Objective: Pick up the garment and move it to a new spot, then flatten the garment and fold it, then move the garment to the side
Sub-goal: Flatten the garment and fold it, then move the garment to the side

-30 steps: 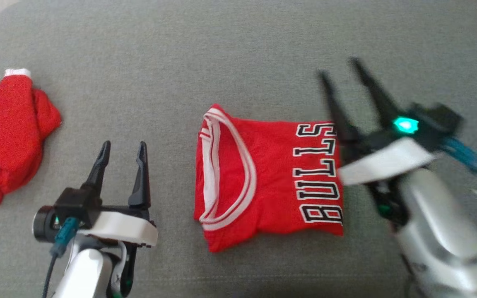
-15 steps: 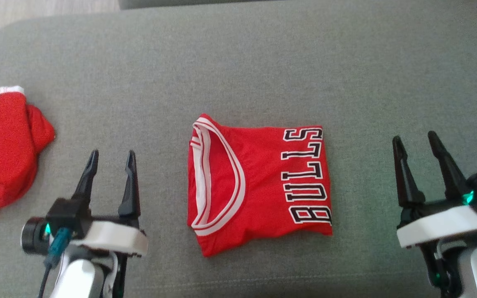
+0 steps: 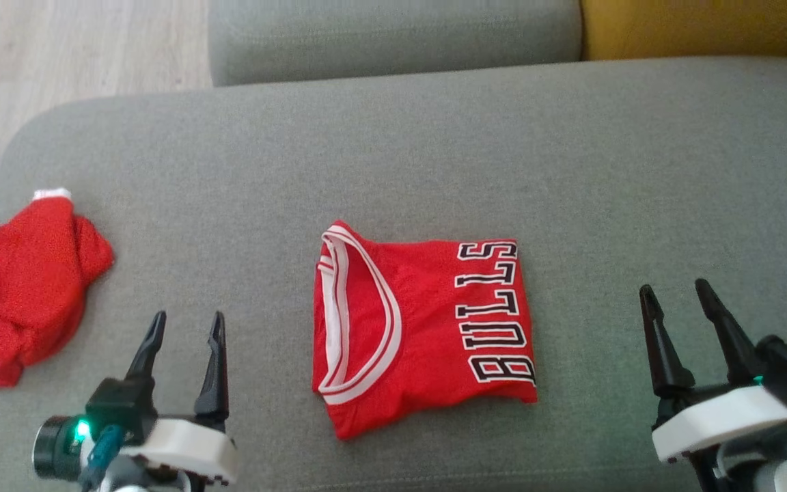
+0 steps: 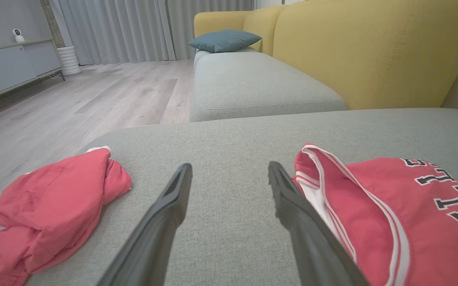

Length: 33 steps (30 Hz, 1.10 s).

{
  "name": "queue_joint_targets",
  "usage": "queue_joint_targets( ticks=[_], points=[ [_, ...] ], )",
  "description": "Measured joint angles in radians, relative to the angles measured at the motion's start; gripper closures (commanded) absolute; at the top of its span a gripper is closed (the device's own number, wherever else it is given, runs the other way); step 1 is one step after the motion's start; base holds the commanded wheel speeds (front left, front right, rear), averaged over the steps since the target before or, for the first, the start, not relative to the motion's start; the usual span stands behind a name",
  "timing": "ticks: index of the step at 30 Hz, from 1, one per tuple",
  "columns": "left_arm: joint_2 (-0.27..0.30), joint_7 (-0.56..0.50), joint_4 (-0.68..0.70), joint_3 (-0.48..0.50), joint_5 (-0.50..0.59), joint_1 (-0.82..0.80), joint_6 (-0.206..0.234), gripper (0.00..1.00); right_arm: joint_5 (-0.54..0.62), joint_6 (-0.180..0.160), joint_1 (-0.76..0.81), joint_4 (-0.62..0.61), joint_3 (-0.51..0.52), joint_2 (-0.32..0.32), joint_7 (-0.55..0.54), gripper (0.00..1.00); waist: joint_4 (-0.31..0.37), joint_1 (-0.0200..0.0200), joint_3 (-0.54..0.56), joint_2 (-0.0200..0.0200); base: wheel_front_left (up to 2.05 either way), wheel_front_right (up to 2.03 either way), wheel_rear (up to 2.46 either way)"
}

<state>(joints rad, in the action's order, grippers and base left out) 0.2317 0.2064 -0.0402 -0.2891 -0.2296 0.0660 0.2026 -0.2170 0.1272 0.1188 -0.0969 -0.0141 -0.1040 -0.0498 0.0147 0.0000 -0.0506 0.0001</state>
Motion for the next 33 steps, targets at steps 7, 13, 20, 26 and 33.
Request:
queue_joint_targets(
  ticks=[7,13,20,26,33],
  points=[
    [0.018,-0.012,0.012,-0.006,0.001,0.050,0.009,0.00,0.007,0.000,0.040,-0.009,0.010,0.006,-0.020,0.00,-0.003,0.0000,0.053,0.0000,0.00,0.00,0.00],
    [0.021,-0.013,0.023,-0.014,0.001,0.058,0.017,0.00,0.009,0.000,0.056,-0.026,0.015,0.018,-0.030,0.00,-0.004,0.0000,0.065,0.0000,0.00,0.00,0.00],
    [0.023,-0.020,0.035,-0.015,0.001,0.058,0.027,0.00,0.015,0.000,0.057,-0.034,0.017,0.025,-0.039,0.00,-0.002,0.0000,0.066,0.0000,0.00,0.00,0.00],
    [0.027,-0.020,0.035,-0.016,0.001,0.056,0.027,0.00,0.015,0.000,0.057,-0.034,0.020,0.026,-0.040,0.00,-0.001,0.0000,0.063,0.0000,0.00,0.00,0.00],
    [0.031,-0.020,0.035,-0.017,0.001,0.052,0.035,0.00,0.015,0.000,0.057,-0.032,0.021,0.026,-0.040,0.00,-0.010,0.0000,0.057,0.0000,0.00,0.00,0.00]
  ],
)
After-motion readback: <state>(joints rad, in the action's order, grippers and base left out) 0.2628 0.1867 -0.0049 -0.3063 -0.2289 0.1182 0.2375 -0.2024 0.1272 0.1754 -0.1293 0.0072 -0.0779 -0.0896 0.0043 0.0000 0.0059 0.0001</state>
